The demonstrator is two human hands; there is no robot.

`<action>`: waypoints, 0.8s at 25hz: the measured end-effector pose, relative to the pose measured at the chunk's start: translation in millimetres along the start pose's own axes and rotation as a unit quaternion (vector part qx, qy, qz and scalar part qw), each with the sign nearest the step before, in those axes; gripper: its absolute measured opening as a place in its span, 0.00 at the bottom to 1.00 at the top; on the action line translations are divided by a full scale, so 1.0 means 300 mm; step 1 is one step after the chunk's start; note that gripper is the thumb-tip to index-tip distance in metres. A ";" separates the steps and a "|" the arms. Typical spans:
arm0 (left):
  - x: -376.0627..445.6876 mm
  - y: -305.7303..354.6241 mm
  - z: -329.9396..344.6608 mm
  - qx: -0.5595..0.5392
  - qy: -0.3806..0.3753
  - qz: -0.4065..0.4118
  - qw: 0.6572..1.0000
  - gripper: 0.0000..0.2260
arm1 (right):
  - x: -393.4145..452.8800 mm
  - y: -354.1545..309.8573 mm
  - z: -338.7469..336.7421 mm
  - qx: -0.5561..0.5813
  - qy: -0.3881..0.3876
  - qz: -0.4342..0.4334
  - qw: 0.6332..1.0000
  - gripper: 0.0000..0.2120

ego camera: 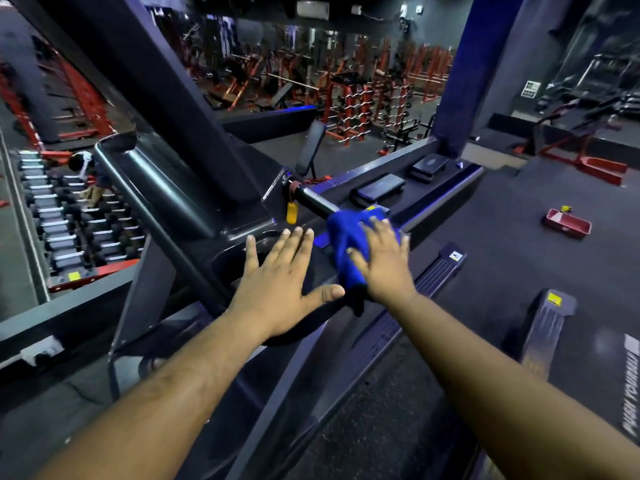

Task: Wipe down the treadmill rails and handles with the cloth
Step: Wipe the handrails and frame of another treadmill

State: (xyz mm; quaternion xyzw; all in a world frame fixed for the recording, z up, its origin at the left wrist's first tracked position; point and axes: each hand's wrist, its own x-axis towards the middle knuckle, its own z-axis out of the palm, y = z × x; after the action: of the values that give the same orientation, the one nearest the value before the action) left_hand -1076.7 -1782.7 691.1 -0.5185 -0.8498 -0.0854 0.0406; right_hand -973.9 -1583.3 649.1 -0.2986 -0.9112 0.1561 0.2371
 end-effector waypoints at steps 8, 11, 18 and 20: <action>0.241 0.201 0.071 0.055 -0.036 -0.066 0.996 0.51 | 0.275 0.294 -0.102 -0.035 -0.074 -0.068 0.994 0.31; 0.270 0.211 0.092 0.063 -0.050 -0.106 0.991 0.52 | 0.271 0.219 -0.076 -0.113 -0.136 -0.094 0.980 0.34; 0.284 0.224 0.084 0.076 -0.063 -0.158 0.982 0.54 | 0.523 -0.001 -0.024 -0.108 -0.358 -0.049 0.926 0.31; 0.284 0.225 0.080 0.070 -0.063 -0.163 0.982 0.54 | 0.537 -0.015 -0.007 -0.104 -0.351 -0.096 0.926 0.32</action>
State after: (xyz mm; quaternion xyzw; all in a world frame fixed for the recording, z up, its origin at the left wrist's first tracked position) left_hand -1055.4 -1673.6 688.0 -0.3731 -0.9277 0.0020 0.0087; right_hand -1089.2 -1487.0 707.2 -0.1587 -0.9715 0.1318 -0.1167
